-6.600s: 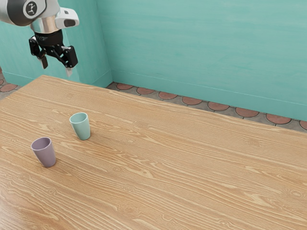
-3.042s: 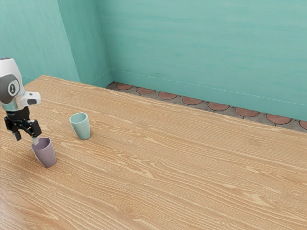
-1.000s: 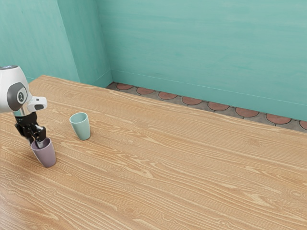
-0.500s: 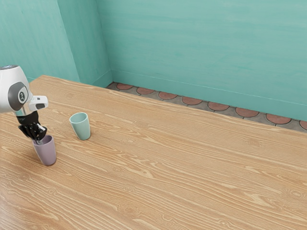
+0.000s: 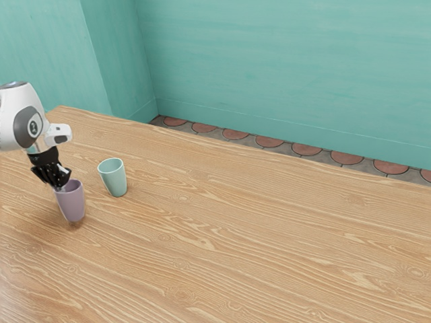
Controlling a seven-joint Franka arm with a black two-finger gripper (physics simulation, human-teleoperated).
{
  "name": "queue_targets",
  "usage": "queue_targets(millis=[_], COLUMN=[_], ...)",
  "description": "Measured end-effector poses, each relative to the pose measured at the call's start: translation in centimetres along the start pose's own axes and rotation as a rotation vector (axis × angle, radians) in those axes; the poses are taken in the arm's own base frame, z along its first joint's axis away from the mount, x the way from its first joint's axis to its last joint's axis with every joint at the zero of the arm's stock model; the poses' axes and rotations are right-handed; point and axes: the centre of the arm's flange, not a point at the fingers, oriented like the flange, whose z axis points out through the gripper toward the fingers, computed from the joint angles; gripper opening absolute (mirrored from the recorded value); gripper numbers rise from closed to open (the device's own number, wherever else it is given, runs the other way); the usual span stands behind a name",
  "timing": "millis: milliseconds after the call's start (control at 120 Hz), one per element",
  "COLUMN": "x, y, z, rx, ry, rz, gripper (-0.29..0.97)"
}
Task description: Place the left cup onto the right cup
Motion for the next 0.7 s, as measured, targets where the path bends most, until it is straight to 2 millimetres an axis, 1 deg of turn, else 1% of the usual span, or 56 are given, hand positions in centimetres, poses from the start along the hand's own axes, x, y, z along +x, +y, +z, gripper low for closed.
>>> queue_targets(millis=[233, 333, 492, 558, 700], x=[0.0, 0.3, 1.6, 2.3, 3.5], y=[0.3, 0.6, 0.7, 1.1, 1.7], z=[-3.6, -4.9, -7.8, -9.1, -10.9], rx=[0.018, 0.024, 0.028, 0.027, 0.004], ry=[0.053, 0.077, 0.138, 0.166, 0.216], rz=[-0.022, -0.029, -0.043, -0.044, -0.058], gripper=[-0.1, -0.1, -0.1, -0.1, -0.1])
